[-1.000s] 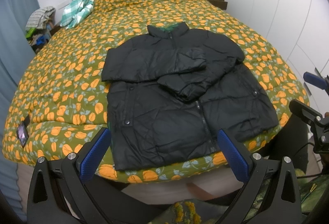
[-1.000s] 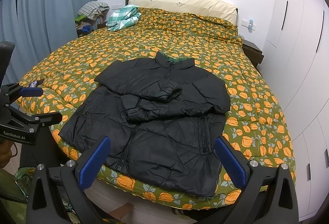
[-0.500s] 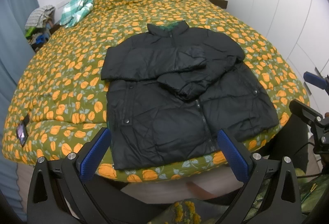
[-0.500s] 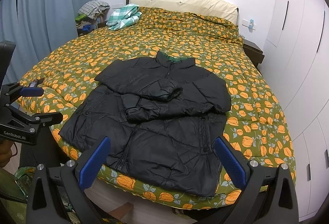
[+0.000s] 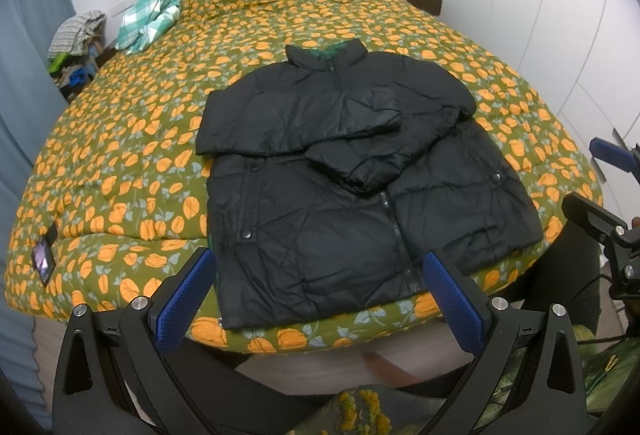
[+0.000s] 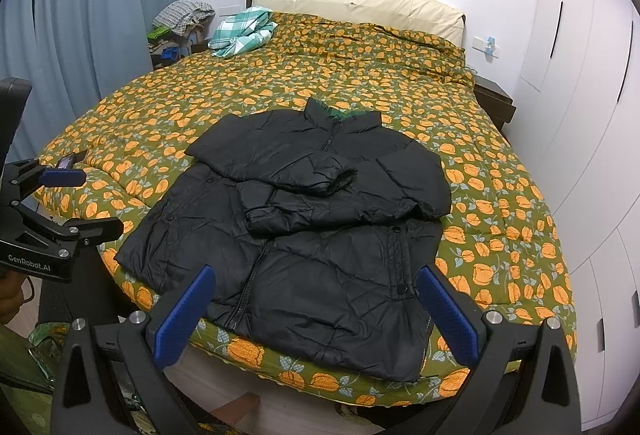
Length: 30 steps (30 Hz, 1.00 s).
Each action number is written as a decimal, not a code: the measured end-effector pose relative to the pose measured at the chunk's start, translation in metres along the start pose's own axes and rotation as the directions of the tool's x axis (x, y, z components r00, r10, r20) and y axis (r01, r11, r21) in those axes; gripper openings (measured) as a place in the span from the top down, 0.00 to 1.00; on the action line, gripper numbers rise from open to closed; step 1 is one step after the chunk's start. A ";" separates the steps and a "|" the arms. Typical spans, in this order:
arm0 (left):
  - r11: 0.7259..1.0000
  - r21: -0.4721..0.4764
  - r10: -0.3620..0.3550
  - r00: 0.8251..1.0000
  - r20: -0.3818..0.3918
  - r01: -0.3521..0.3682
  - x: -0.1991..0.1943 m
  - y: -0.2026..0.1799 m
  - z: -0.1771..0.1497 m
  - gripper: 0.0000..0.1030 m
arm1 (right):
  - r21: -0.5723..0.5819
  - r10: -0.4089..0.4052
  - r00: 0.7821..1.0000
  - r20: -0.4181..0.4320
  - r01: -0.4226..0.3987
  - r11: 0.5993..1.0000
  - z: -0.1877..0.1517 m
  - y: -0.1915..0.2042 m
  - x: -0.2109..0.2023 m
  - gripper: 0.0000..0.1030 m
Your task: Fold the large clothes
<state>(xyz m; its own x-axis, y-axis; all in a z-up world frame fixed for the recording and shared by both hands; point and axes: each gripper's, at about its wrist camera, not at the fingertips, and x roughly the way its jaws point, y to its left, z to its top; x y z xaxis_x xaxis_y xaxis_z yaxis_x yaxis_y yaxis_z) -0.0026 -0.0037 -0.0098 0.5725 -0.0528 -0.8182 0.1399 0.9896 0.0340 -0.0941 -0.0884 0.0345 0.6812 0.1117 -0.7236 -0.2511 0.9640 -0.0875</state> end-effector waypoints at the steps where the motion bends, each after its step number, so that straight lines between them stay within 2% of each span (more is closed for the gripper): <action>1: 1.000 0.002 0.001 1.000 0.001 -0.001 0.000 0.000 0.000 0.00 | 0.000 0.001 1.000 0.000 -0.001 1.000 0.000 0.000 0.000 0.00; 30: 1.000 0.010 -0.003 1.000 -0.016 0.003 0.007 -0.004 -0.004 0.00 | -0.001 0.001 1.000 -0.008 -0.001 1.000 -0.002 0.006 0.001 0.00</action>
<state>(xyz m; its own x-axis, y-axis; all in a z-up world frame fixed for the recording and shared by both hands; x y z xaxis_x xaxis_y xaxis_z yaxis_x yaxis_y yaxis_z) -0.0022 -0.0076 -0.0173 0.5589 -0.0531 -0.8276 0.1496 0.9880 0.0376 -0.0962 -0.0829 0.0320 0.6750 0.1112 -0.7294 -0.2529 0.9636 -0.0872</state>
